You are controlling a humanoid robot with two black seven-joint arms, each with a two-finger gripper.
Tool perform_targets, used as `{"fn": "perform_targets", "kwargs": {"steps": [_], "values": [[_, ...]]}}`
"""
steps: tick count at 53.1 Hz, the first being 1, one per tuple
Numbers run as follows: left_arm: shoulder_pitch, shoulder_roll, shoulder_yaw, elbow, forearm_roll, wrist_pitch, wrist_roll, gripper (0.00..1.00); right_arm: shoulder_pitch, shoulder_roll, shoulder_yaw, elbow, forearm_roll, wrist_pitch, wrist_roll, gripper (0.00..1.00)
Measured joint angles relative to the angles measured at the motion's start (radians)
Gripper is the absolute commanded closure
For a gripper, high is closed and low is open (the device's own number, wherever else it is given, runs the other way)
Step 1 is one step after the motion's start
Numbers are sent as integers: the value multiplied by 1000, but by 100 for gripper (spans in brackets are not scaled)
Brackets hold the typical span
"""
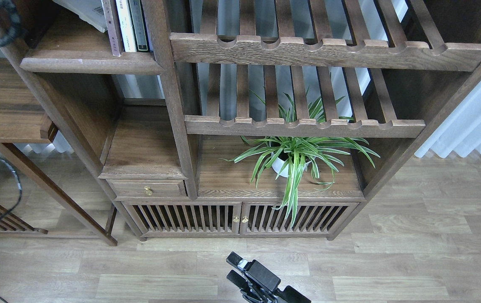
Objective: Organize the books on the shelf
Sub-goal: 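Insert the red book upright on the shelf and release it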
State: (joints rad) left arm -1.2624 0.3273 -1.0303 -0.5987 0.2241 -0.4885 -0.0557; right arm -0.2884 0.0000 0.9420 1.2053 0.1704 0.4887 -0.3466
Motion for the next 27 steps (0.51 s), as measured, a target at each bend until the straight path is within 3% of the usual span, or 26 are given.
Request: {"fn": "perform_targets", "kwargs": {"steps": [4,8,14,15,27], "values": [[10,0,-1,-16,-1,-1,2,8,0,0,2,0,0,0,0,2],[42,10,-17,-57,-8,-1,1,5,0,0,3,0,0,0,0,2],[185,49,-102,-205,-32,-1,4,4,0,0,14,0,5,0,18,2],[259,58,-143,-261,-39,-1,11,1,0,0,19,0,6,0,50,2],[378,72,-236,-421,-61,-1,5,1,18,0,25,4,8,0,145,2]]}}
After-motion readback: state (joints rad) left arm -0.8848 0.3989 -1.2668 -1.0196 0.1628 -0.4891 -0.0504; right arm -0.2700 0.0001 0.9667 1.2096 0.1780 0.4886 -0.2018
